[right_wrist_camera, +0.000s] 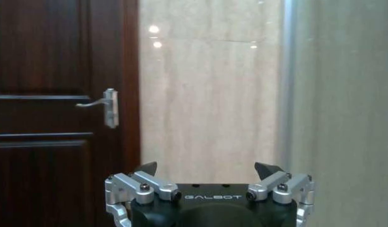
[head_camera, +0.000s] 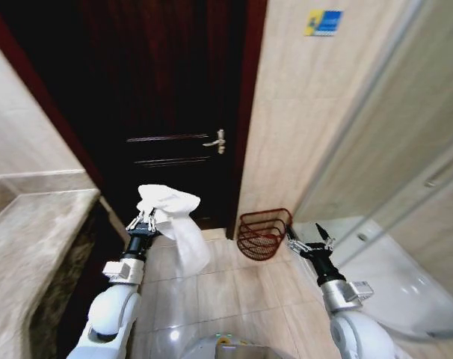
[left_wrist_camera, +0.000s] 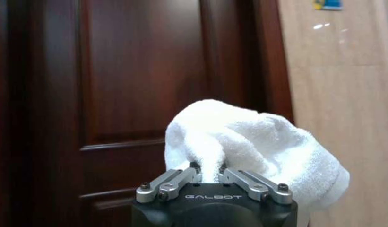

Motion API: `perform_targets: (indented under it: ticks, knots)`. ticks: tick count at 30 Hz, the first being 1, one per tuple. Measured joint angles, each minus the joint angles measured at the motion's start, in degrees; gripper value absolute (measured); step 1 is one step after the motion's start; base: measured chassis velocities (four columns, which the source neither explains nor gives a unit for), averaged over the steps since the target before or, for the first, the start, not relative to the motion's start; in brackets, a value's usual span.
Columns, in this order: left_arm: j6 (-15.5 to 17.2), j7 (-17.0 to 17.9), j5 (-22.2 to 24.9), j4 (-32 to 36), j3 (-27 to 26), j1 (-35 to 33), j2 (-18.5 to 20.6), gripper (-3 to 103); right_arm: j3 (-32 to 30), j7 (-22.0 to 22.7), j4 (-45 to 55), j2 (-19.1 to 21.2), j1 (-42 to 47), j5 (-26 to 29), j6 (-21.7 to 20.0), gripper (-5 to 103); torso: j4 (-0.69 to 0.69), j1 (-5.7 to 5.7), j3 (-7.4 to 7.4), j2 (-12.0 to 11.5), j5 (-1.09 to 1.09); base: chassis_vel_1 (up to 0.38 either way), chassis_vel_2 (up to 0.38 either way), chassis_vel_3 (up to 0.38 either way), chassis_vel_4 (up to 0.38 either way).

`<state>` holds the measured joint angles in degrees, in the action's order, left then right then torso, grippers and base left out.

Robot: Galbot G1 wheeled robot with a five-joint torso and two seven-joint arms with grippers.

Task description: Discard the used towel into the hamper.

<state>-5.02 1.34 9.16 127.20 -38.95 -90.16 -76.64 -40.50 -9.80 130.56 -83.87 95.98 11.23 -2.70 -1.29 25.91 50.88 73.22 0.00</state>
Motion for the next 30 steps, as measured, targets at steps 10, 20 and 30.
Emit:
perform_targets:
  ticks: [10,20,30]
  knots:
    - [-0.14,-0.04,-0.04,-0.46,0.23,0.14,-0.1,6,-0.17,0.0,-0.17,0.08,-0.04,-0.13,0.02,100,0.01,0.0,0.0,0.0,0.0,-0.081,-0.159,-0.148,-0.079]
    - [-0.26,-0.26,1.01,-1.48,1.42,0.91,-0.69,6,-1.9,1.87,-0.47,-0.9,0.19,2.14,-0.05,100,0.01,0.0,0.0,0.0,0.0,-0.041,-0.084,-0.091,-0.045]
    - [-0.43,-0.83,1.97,-2.09,1.73,0.91,-1.5,6,-2.19,5.53,-2.64,-1.58,0.44,0.37,2.04,100,0.01,0.01,0.0,-0.01,0.0,0.0,0.0,0.0,0.0]
